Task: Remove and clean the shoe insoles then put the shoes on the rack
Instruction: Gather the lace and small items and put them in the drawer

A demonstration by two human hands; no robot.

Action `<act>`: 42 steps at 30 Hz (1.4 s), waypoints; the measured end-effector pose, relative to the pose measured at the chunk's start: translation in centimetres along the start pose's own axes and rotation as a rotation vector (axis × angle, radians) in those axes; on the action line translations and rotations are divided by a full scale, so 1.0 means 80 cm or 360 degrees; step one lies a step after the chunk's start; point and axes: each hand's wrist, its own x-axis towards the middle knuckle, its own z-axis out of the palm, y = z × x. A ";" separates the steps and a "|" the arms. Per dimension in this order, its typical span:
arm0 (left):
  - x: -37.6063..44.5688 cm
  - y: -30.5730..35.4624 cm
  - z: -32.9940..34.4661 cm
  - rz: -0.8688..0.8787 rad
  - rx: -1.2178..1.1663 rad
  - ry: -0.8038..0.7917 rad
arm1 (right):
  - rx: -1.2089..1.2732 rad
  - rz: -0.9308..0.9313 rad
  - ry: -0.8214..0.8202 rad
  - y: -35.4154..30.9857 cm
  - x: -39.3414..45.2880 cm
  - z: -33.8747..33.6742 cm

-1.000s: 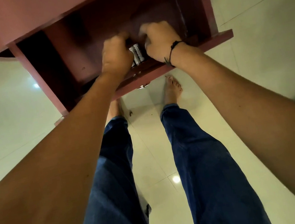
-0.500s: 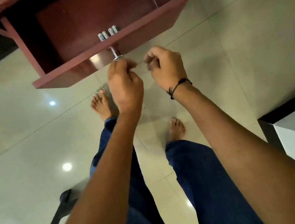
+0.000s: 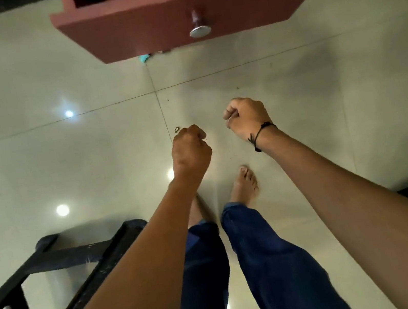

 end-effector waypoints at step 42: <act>0.453 -0.141 0.047 0.0177 0.0329 0.0772 | -0.1749 -0.1386 0.0487 -0.130 0.427 0.188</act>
